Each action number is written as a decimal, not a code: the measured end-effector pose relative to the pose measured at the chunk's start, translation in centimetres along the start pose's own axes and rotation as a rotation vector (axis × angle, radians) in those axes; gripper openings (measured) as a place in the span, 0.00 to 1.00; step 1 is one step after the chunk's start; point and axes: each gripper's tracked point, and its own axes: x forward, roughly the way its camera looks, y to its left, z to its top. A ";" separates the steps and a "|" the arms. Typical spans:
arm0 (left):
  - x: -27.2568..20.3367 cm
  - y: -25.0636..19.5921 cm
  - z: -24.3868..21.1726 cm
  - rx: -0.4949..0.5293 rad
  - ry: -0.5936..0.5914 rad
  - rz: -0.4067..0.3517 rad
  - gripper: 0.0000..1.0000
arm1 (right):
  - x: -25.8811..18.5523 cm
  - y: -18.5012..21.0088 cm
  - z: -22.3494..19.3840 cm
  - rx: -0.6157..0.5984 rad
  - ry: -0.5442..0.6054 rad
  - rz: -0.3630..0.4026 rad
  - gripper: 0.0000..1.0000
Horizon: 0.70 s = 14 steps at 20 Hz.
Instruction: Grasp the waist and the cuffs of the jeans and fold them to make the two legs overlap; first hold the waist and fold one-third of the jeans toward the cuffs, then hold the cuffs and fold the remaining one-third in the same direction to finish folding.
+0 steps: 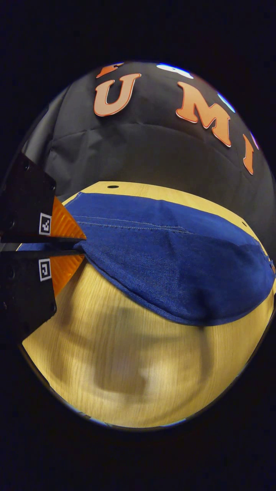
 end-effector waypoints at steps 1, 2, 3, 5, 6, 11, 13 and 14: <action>0.1 0.0 0.0 -0.002 0.004 -0.002 0.08 | 0.5 0.0 0.0 -0.029 -0.002 0.002 0.98; 0.1 0.0 0.0 -0.006 0.006 -0.005 0.08 | 0.9 0.1 0.1 -0.060 -0.002 0.005 0.98; 0.1 0.0 0.0 -0.009 0.007 -0.010 0.08 | 1.4 0.7 0.0 -0.081 -0.003 0.025 0.98; 0.2 0.1 0.1 -0.008 0.008 -0.020 0.08 | 2.1 1.0 0.3 -0.121 -0.014 0.037 0.98; 0.1 0.2 0.2 -0.006 0.008 -0.021 0.08 | 2.2 0.8 0.7 -0.138 -0.023 0.037 0.96; 0.3 0.6 0.3 -0.015 0.014 -0.013 0.08 | 4.3 -0.4 1.4 -0.146 -0.043 0.015 0.93; 0.3 0.5 0.3 -0.016 0.019 -0.013 0.08 | 5.1 -1.0 1.6 -0.128 -0.051 -0.002 0.94; 0.2 0.6 0.3 -0.022 0.021 -0.011 0.08 | 5.6 -0.7 1.6 -0.102 -0.051 0.009 0.89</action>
